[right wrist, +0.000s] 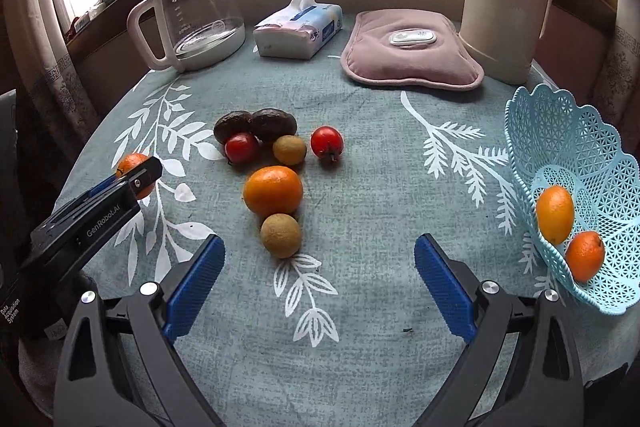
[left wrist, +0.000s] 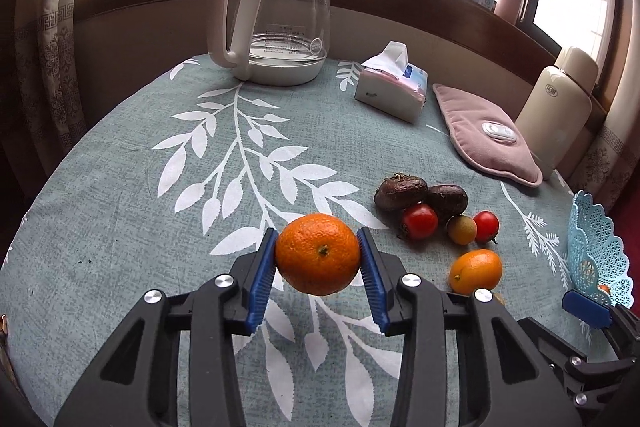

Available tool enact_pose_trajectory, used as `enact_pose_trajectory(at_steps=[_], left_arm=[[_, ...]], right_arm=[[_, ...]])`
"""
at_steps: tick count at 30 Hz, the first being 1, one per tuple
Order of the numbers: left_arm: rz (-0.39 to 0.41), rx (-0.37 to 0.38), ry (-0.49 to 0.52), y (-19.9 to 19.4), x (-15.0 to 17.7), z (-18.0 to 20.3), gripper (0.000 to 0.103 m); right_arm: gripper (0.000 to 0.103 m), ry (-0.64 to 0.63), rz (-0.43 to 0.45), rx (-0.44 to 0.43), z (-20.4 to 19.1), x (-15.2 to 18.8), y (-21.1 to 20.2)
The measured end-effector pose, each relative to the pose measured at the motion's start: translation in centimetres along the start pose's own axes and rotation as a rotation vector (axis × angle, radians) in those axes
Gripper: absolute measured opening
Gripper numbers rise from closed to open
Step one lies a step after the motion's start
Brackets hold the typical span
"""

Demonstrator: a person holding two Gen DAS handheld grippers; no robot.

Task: Organize fruits
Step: 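Grasp a tangerine from the fruit cluster with the left gripper, then grasp the orange beside the kiwi with the right gripper while the left holds the tangerine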

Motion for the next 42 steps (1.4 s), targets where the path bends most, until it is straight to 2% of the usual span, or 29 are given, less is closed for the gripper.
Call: enact_pose_trajectory(at_steps=[12,17,29,37,42], left_arm=[[0.003,-0.018,-0.056,-0.1,-0.1,-1.4,0.041],[-0.009,-0.017,-0.059,0.2,0.0,-1.5,0.041],[-0.013,-0.010,-0.050,0.3,0.1,-1.2,0.041],[-0.016,-0.002,-0.044,0.3,0.2,-1.0,0.041],[-0.018,0.004,-0.046,0.3,0.2,-1.0,0.041]], right_arm=[[0.095,-0.067,-0.044,-0.009,-2.4,-2.0,5.0],[0.077,-0.074,-0.067,0.004,-2.3,-2.2,5.9],[0.046,-0.077,-0.066,0.008,-2.0,-2.3,5.7],[0.046,-0.064,-0.013,0.006,-1.8,-3.3,3.2],[0.046,-0.047,-0.020,-0.008,-1.7,-3.2,3.4]])
Point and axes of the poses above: each gripper's, at about its wrist camera, not at the fingertips, and y roughly the way its jaws point, z to its right, x to its underside, the point moved 6 cm from there along y, roughly the way its jaws point, and after that the axes turned 5 degrees about -x, right-handed, at the moved point
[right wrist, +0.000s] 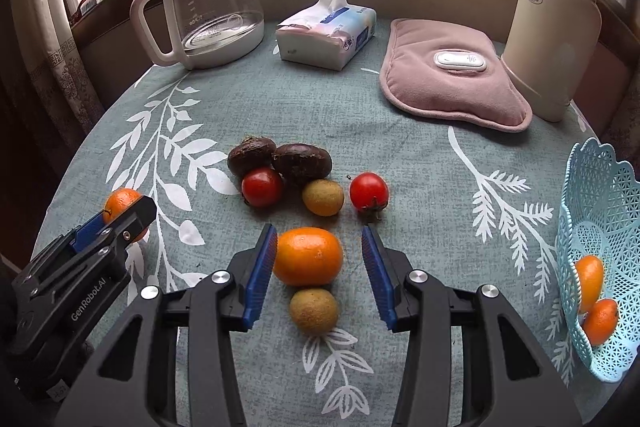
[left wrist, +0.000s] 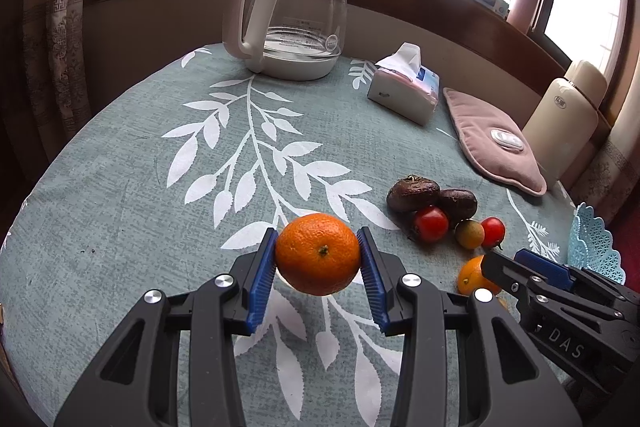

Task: Organize fruits
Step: 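Grasp the orange beside the kiwi with the right gripper while the left holds the tangerine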

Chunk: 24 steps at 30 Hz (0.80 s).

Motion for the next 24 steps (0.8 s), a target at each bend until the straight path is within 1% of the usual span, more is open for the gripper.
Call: enact_pose_trajectory(at_steps=[1,2,4,5,10,12,13,18,24], left_arm=[[0.000,0.001,-0.001,0.0,0.0,0.0,0.041],[-0.001,0.001,-0.002,0.0,0.0,0.0,0.041],[-0.001,0.002,-0.002,0.0,0.0,-0.1,0.041],[-0.002,0.003,-0.002,0.0,0.0,-0.1,0.041],[-0.004,0.010,-0.006,-0.1,0.0,-0.1,0.041],[-0.006,0.012,-0.005,-0.1,0.0,-0.1,0.041],[-0.007,0.013,-0.004,-0.1,0.0,-0.1,0.041],[-0.007,0.014,-0.004,-0.1,0.0,0.0,0.041],[-0.006,0.015,-0.004,-0.1,0.1,0.0,0.041]], right_arm=[[0.046,0.008,-0.008,-0.019,0.0,0.1,0.2],[0.049,0.014,-0.016,-0.030,-0.2,0.1,0.4],[0.054,0.005,-0.027,-0.021,-0.5,0.3,0.8],[0.055,0.000,-0.035,-0.021,-0.7,0.4,1.1],[0.055,0.018,-0.074,-0.036,-0.6,1.0,2.6],[0.053,0.009,-0.067,-0.027,-0.7,1.0,2.6],[0.044,0.007,-0.065,-0.020,-0.7,1.0,2.6],[0.044,0.006,-0.040,-0.006,-0.6,0.8,1.8],[0.044,0.023,0.006,-0.010,-0.2,0.2,-0.3]])
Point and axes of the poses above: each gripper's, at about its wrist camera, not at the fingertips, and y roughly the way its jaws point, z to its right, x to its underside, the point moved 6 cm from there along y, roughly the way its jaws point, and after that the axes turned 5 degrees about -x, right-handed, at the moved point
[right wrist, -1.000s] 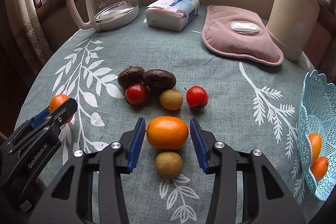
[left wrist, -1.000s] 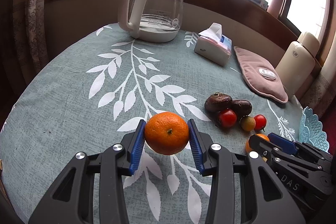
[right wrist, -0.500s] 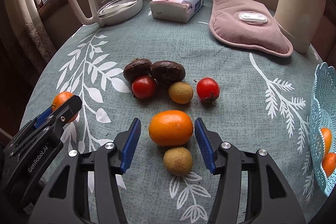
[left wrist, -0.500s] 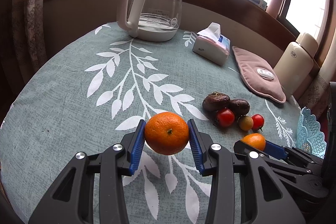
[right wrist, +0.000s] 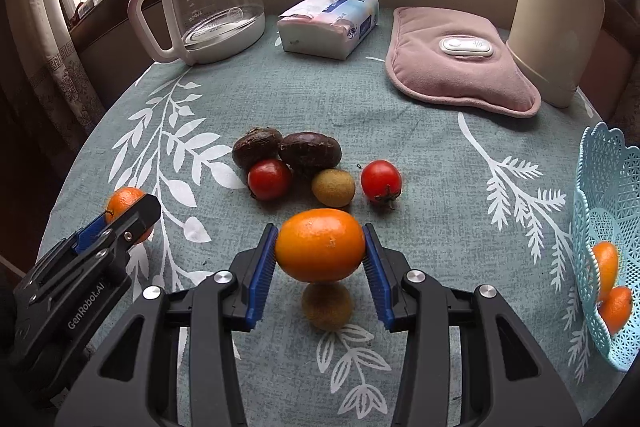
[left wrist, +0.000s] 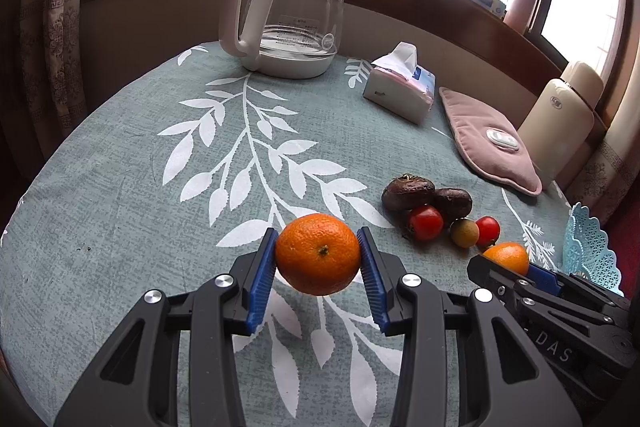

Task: Organize fruits
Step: 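Grasp the orange beside the kiwi with the right gripper while the left holds the tangerine, then carry the orange into the blue basket and open the right gripper while the left holds the tangerine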

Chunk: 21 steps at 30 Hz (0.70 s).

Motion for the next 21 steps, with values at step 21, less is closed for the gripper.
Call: enact_pose_trajectory(at_steps=[21], left_arm=[[0.010,0.021,0.028,-0.5,0.2,0.9,0.041]], right_arm=[[0.044,0.187,0.149,0.119,9.0,-0.4,-8.8]])
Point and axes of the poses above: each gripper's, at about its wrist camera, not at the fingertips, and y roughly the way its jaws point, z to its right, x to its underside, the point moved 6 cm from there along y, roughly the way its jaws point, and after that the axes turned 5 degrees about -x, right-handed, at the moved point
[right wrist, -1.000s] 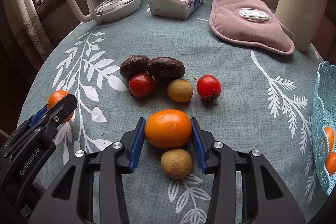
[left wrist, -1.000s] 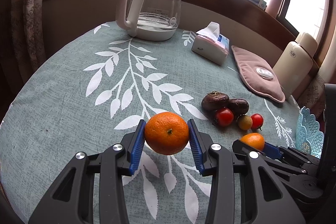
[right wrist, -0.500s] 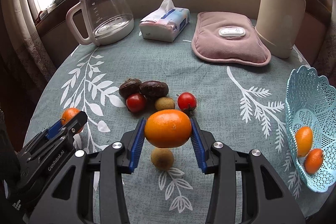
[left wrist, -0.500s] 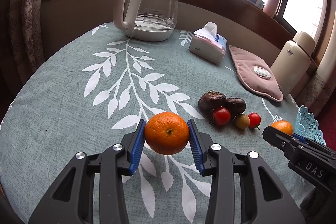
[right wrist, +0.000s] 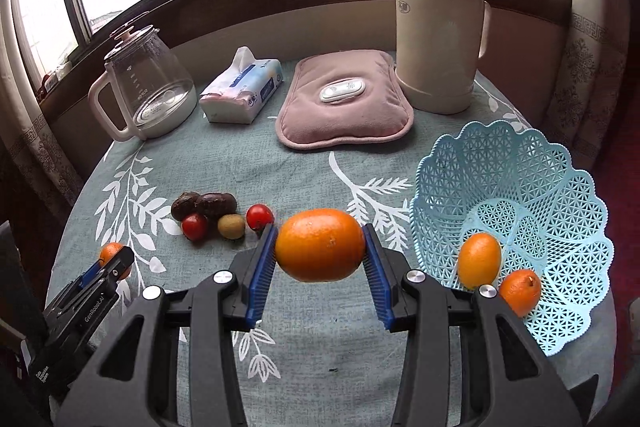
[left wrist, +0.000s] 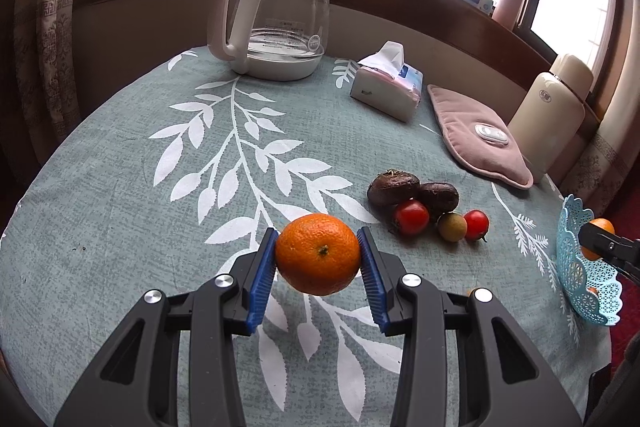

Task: Organize fruits
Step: 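Carry the orange into the blue basket and open the right gripper while the left holds the tangerine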

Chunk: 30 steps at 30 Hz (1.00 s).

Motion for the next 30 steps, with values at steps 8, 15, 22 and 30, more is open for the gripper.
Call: enact_pose_trajectory(at_steps=[8,15,22,30], left_arm=[[-0.001,-0.002,0.005,0.1,0.0,0.0,0.041],[0.003,-0.003,0.013,0.2,0.1,0.1,0.041],[0.004,-0.004,0.014,0.2,0.1,0.1,0.041],[0.004,-0.005,0.014,0.2,0.1,0.1,0.041]], right_arm=[[0.044,0.128,0.041,0.082,6.7,-0.7,-2.5],[0.044,0.219,0.054,0.153,11.8,-0.4,-3.5],[0.044,0.263,0.023,0.213,15.0,0.2,-2.6],[0.044,0.290,0.009,0.235,16.3,0.8,-1.9]])
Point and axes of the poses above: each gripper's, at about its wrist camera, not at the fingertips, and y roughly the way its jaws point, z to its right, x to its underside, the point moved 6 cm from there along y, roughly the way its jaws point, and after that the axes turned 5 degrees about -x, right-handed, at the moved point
